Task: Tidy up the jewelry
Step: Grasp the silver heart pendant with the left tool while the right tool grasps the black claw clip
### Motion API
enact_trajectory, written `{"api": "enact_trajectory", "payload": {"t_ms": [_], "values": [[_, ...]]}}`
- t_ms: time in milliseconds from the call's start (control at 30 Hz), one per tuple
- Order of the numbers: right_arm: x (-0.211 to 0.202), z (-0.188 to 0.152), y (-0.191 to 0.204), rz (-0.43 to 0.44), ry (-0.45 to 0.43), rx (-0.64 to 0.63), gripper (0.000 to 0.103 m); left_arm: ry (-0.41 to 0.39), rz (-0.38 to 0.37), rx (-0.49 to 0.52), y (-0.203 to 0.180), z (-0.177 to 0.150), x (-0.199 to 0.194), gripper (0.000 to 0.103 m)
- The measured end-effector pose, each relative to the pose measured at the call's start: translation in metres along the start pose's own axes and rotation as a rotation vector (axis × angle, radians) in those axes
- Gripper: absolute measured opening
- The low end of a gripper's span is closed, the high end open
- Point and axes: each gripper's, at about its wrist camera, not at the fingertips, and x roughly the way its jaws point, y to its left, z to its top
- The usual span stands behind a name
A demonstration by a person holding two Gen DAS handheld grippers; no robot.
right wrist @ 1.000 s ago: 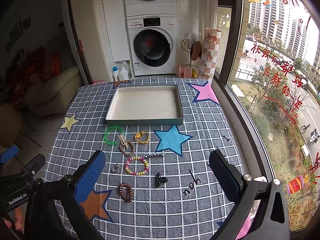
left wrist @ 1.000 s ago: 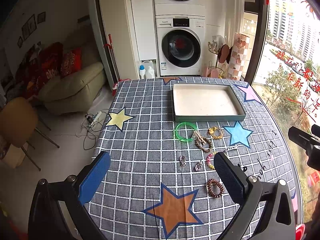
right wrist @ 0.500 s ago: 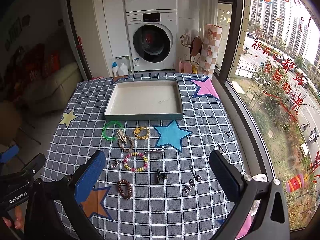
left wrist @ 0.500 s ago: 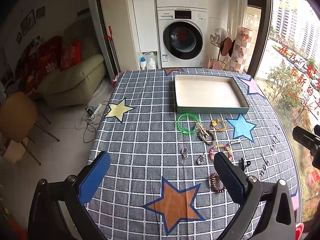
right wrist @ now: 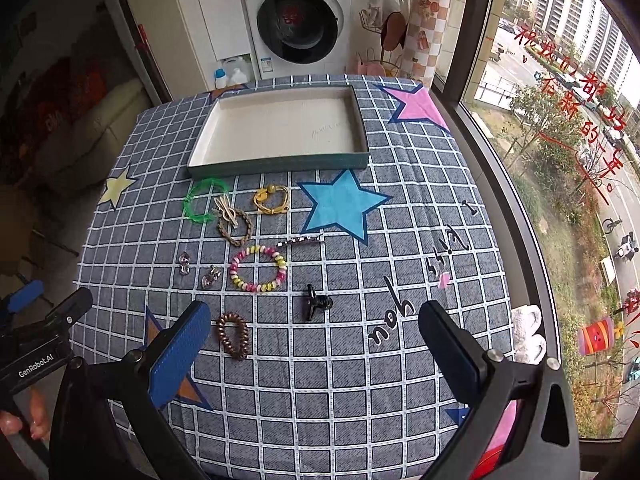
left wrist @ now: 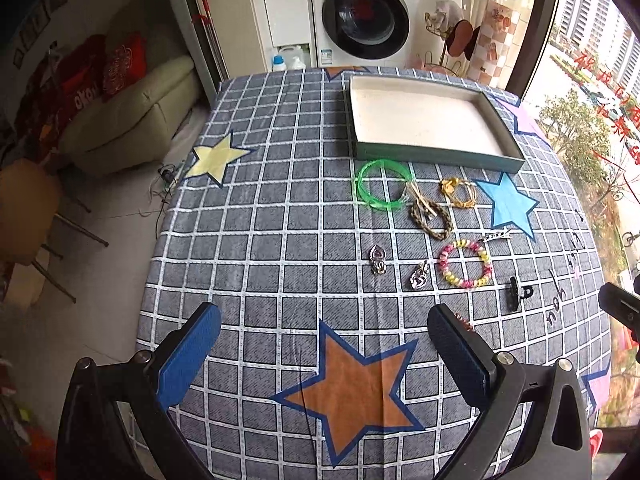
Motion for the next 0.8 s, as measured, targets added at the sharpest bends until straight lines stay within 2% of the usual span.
{"api": "enact_trajectory", "payload": {"t_ms": [100,233,467,800], "values": [[0.023,-0.003,-0.006,0.000,0.070,0.021,0.103,0.063,-0.014,-0.025,0.002,0.001,0.027,0.103],[0.052,-0.004,-0.012,0.003,0.132,0.044,0.103,0.099,-0.005,-0.031,0.002,0.002,0.057,0.103],[0.099,-0.003,-0.015,0.012,0.207,0.070,0.103,0.116,-0.004,-0.023,-0.002,0.012,0.099,0.103],[0.145,0.004,-0.010,0.028,0.241,0.059,0.103,0.114,-0.034,-0.003,-0.019,0.024,0.138,0.103]]}}
